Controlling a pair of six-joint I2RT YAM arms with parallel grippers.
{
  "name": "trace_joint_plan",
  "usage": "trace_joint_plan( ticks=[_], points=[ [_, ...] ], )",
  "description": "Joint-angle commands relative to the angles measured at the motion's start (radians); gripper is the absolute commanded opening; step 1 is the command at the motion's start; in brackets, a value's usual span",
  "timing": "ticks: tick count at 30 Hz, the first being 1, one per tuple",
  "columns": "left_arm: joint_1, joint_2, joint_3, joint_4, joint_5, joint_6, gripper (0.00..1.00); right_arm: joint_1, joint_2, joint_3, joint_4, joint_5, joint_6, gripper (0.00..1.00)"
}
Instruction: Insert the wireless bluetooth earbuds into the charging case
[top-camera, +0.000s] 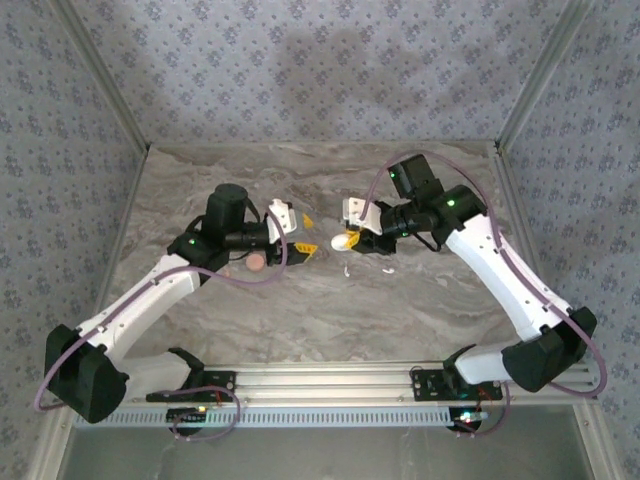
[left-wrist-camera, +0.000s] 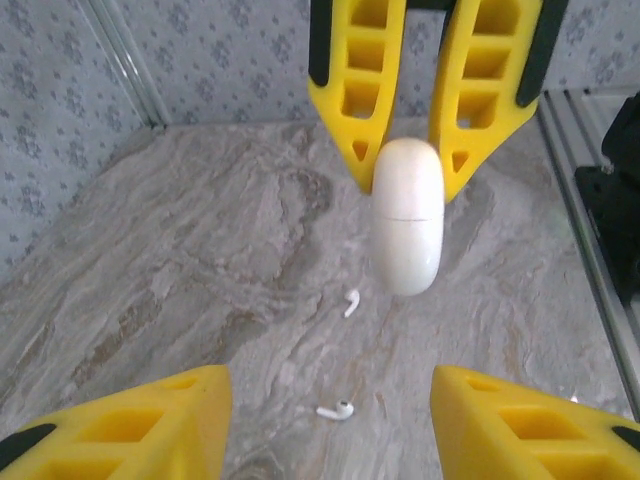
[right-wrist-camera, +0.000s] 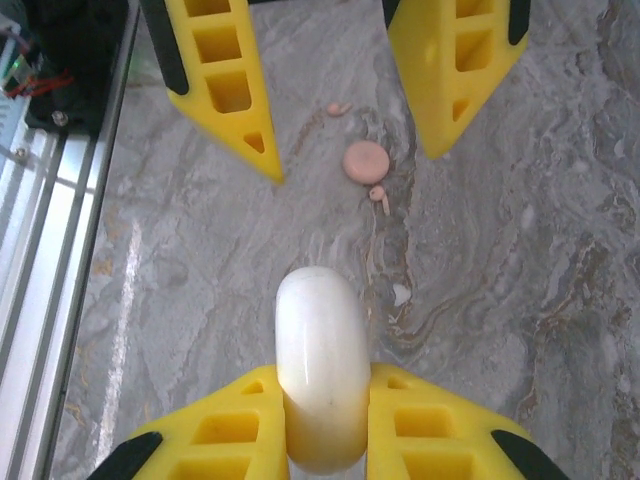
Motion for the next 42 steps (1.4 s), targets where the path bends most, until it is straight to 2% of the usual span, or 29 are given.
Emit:
trace_joint_plan(
  ticks=[1, 7, 21, 29, 34, 42],
  points=[
    [-0.010, 0.013, 0.040, -0.075, -0.017, 0.069, 0.54, 0.032, 0.008, -0.006, -0.024, 0.068, -0.004, 0.18],
    [-0.031, 0.026, 0.045, -0.081, -0.005, 0.079, 0.54, 0.071, 0.038, 0.010, -0.002, 0.055, 0.008, 0.18],
    [-0.056, 0.056, 0.040, -0.024, 0.055, 0.029, 0.52, 0.094, 0.053, 0.014, 0.065, -0.028, 0.033, 0.18],
    [-0.058, 0.059, 0.043, -0.010, 0.081, 0.011, 0.41, 0.095, 0.052, 0.004, 0.085, -0.036, 0.046, 0.18],
    [-0.059, 0.056, 0.039, 0.007, 0.088, -0.002, 0.41, 0.096, 0.056, 0.004, 0.074, -0.014, 0.045, 0.18],
    [-0.060, 0.056, 0.040, 0.012, 0.088, -0.008, 0.23, 0.099, 0.062, 0.013, 0.059, -0.005, 0.035, 0.18]
  ],
)
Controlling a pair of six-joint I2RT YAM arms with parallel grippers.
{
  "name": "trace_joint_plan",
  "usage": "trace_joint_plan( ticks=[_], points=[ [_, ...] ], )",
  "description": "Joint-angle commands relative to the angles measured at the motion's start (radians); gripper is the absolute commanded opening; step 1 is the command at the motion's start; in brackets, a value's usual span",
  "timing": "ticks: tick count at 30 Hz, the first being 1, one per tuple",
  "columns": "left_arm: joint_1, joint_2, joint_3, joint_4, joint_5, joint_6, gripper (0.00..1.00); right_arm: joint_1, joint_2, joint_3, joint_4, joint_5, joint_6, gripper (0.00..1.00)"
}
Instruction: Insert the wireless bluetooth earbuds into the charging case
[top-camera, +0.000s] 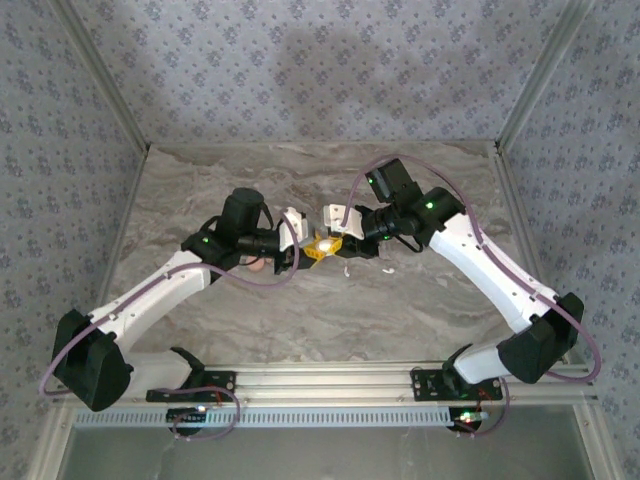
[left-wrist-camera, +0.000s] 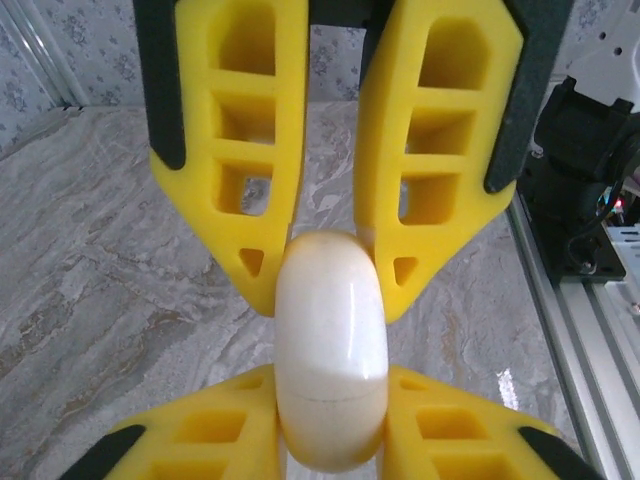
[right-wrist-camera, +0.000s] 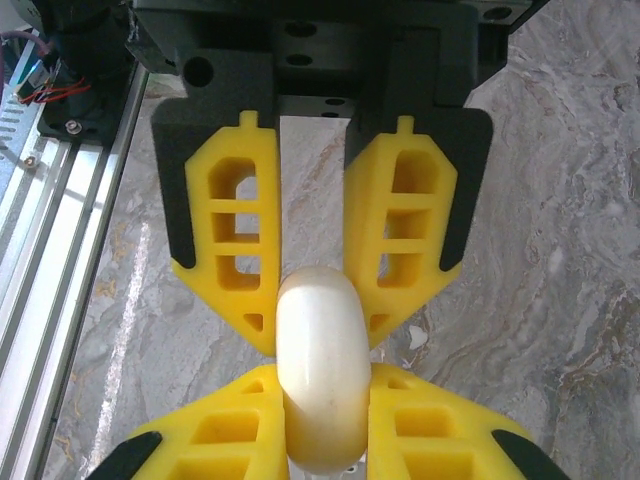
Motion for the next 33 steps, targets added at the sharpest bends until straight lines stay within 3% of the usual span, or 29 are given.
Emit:
trace_joint_plan(
  ticks=[1, 3, 5, 8, 24, 30, 33],
  points=[
    [-0.006, -0.006, 0.036, 0.027, 0.028, 0.000, 0.21, 0.009, 0.007, 0.014, -0.024, -0.006, 0.005, 0.18],
    [-0.005, -0.006, 0.037, 0.024, 0.026, 0.001, 0.19, 0.008, 0.006, 0.012, -0.018, -0.009, 0.020, 0.21],
    [-0.005, -0.006, 0.036, 0.022, 0.028, 0.003, 0.19, -0.001, 0.006, 0.007, 0.000, -0.002, 0.059, 0.34],
    [-0.006, -0.008, 0.036, 0.019, 0.040, 0.004, 0.18, -0.018, 0.007, 0.000, 0.021, 0.004, 0.094, 0.42],
    [-0.002, -0.012, 0.014, 0.047, 0.049, -0.017, 0.16, -0.138, -0.009, -0.037, 0.162, -0.084, 0.215, 0.45],
    [0.029, -0.009, -0.047, 0.176, 0.057, -0.112, 0.15, -0.164, -0.046, -0.067, 0.190, -0.132, 0.267, 0.46],
    [0.059, -0.007, -0.109, 0.299, 0.061, -0.202, 0.15, -0.191, -0.085, -0.099, 0.240, -0.144, 0.371, 0.48]
  ],
)
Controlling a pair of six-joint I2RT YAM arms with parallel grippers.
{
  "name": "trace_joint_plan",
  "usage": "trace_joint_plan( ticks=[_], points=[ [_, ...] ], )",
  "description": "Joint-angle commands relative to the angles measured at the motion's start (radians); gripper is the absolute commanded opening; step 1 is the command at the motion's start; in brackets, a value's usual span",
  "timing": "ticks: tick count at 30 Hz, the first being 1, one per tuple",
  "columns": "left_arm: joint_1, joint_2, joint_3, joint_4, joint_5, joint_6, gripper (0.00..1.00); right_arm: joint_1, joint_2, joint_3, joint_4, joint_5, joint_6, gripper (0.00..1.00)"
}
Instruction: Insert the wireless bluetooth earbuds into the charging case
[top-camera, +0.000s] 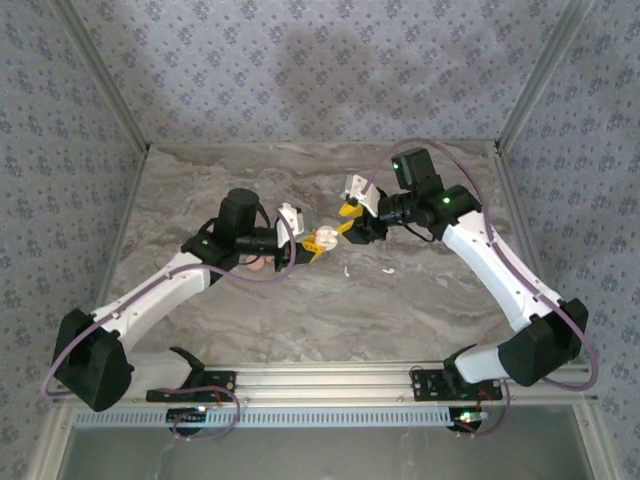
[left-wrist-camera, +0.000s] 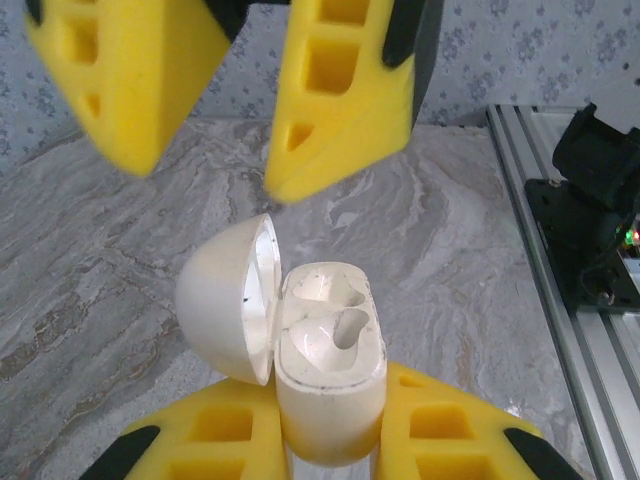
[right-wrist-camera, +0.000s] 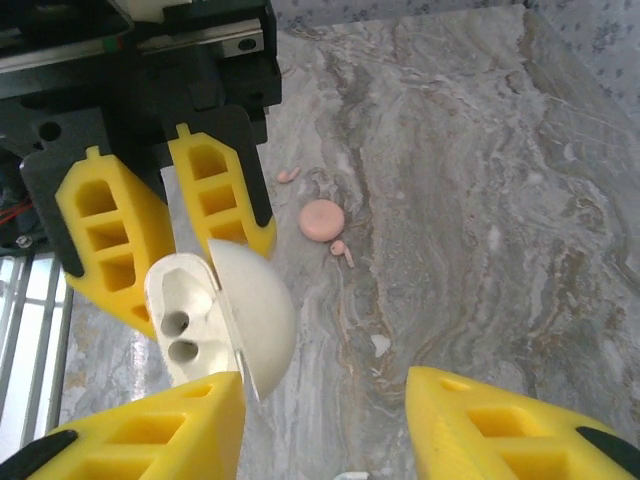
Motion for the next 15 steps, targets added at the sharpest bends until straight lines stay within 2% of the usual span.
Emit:
trace_joint_plan(
  ticks=[1, 6, 15],
  points=[
    [0.035, -0.004, -0.060, 0.183, 0.039, -0.124, 0.15, -0.032, -0.061, -0.040, 0.067, -0.022, 0.160, 0.48],
    [0.064, 0.014, -0.149, 0.319, -0.006, -0.238, 0.16, -0.068, -0.068, -0.081, 0.053, 0.107, 0.470, 0.48],
    [0.104, 0.018, -0.263, 0.437, -0.102, -0.353, 0.15, -0.107, 0.123, -0.063, -0.267, 0.348, 0.850, 0.49]
  ],
)
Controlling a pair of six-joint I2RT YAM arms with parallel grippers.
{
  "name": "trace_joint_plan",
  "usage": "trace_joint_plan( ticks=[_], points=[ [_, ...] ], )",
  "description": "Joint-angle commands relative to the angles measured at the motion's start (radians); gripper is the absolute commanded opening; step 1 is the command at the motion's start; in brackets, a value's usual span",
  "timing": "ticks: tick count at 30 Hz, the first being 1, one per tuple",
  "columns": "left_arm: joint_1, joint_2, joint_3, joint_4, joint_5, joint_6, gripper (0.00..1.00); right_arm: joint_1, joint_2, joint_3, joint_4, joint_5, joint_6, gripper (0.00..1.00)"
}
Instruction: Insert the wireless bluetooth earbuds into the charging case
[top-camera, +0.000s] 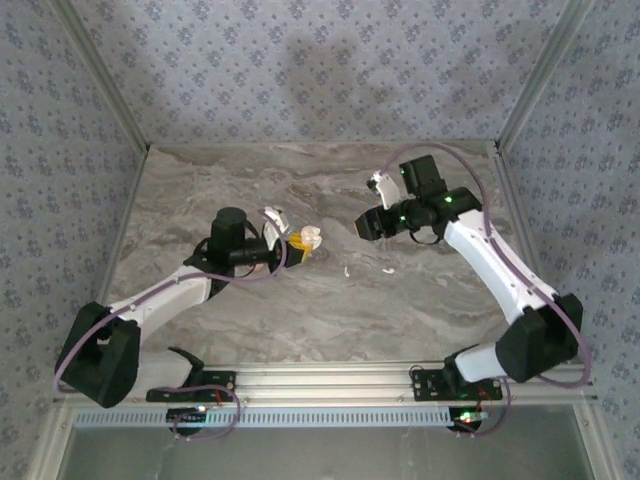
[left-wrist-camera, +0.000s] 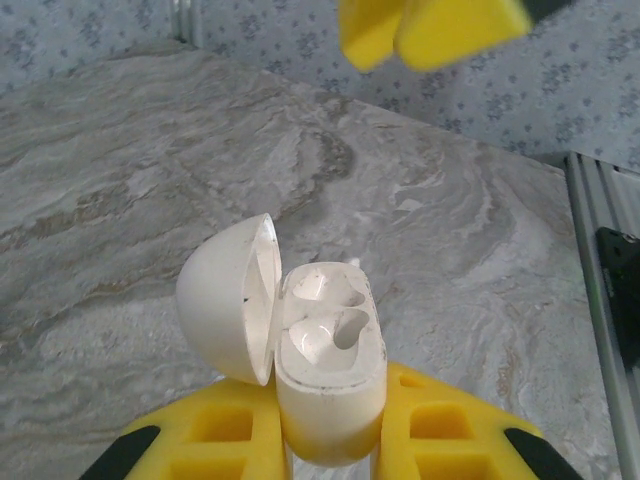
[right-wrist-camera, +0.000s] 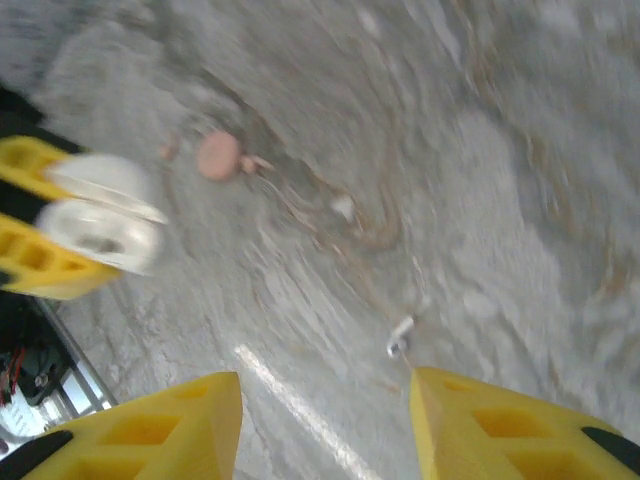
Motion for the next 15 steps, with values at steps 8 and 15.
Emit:
trace_joint_plan(
  ticks=[8, 15],
  points=[
    [0.016, -0.008, -0.021, 0.096, -0.068, -0.072, 0.15, -0.057, 0.200, -0.163, -0.173, 0.164, 0.544, 0.43],
    [0.016, -0.008, -0.021, 0.103, -0.074, -0.080, 0.15, -0.095, 0.232, -0.223, -0.094, 0.198, 0.638, 0.44]
  ],
)
